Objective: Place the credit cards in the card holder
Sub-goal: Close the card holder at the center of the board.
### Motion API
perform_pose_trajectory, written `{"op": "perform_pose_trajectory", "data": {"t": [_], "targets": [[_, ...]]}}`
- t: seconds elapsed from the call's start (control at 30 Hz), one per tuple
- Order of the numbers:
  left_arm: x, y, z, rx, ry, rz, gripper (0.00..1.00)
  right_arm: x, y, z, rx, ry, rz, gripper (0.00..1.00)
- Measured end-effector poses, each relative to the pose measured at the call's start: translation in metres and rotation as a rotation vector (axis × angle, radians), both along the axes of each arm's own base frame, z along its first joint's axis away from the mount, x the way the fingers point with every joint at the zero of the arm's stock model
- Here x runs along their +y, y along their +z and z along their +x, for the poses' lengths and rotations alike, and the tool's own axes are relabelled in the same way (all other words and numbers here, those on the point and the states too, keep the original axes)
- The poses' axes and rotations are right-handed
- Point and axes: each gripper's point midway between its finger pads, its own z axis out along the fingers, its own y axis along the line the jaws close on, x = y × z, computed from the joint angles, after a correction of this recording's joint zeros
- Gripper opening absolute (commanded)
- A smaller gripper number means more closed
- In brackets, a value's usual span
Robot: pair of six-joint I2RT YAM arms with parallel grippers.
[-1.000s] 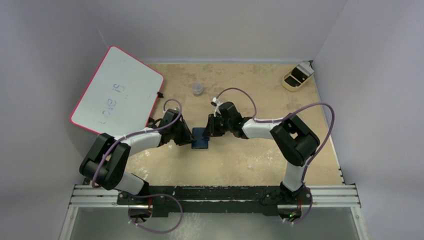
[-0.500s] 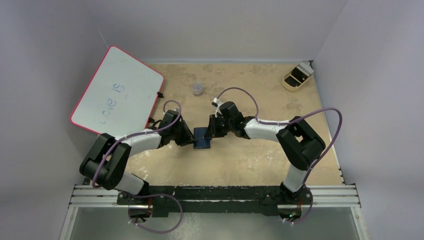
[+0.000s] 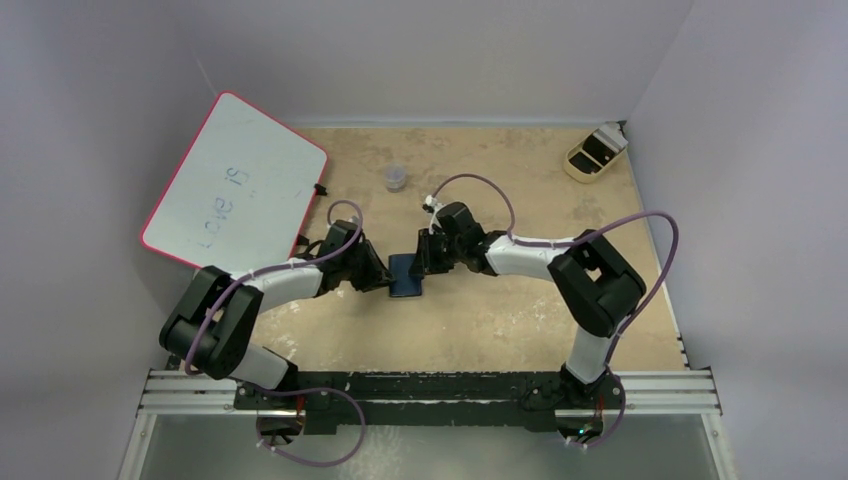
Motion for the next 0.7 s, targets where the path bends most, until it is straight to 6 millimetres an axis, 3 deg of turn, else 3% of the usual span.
{"op": "perform_pose_trajectory", "data": {"t": [0.7], "targets": [[-0.004,-0.002,0.002,0.007,0.005,-0.02,0.22,0.006,-0.001,0.012,-0.031,0.012,-0.018,0.2]]}}
